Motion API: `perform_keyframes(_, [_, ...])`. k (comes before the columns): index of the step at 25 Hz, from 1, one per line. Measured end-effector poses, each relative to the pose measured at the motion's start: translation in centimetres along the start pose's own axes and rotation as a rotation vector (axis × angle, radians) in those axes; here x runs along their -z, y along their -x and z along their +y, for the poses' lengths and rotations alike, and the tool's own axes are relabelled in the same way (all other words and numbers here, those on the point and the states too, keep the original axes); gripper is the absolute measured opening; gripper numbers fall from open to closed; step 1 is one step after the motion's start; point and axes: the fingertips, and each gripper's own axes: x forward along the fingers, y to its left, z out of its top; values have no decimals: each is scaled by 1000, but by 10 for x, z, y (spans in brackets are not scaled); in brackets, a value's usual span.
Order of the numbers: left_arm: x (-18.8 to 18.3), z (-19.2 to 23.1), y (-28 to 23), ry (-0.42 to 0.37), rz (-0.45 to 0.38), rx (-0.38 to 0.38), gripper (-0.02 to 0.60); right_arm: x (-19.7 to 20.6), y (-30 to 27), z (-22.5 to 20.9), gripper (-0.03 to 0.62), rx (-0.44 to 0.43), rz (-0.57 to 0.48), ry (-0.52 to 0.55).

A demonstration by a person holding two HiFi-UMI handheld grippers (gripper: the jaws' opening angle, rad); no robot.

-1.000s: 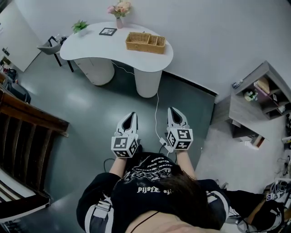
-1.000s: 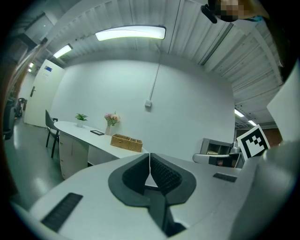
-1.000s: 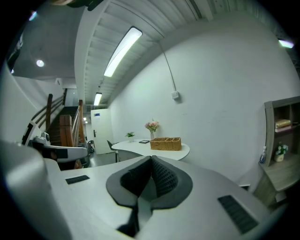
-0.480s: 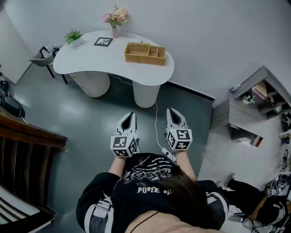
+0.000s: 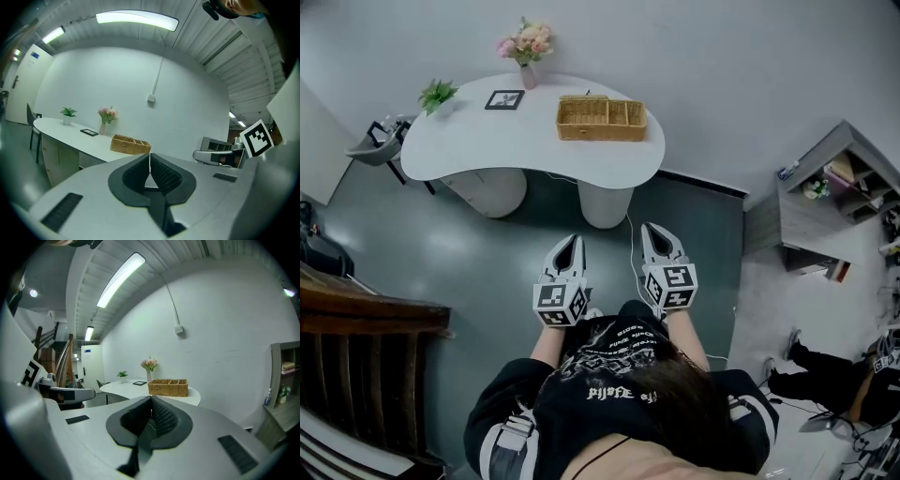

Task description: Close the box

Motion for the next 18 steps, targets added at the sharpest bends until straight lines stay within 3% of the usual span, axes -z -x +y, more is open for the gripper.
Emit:
perform_keyframes(11, [10,16,-24,24,29,-32,26,8,-33,-19,25,-11,42,-21])
perform_keyframes(18, [-2,24,-71,14,21,-76,26,-5,-82,-50,25,-58,44,-16])
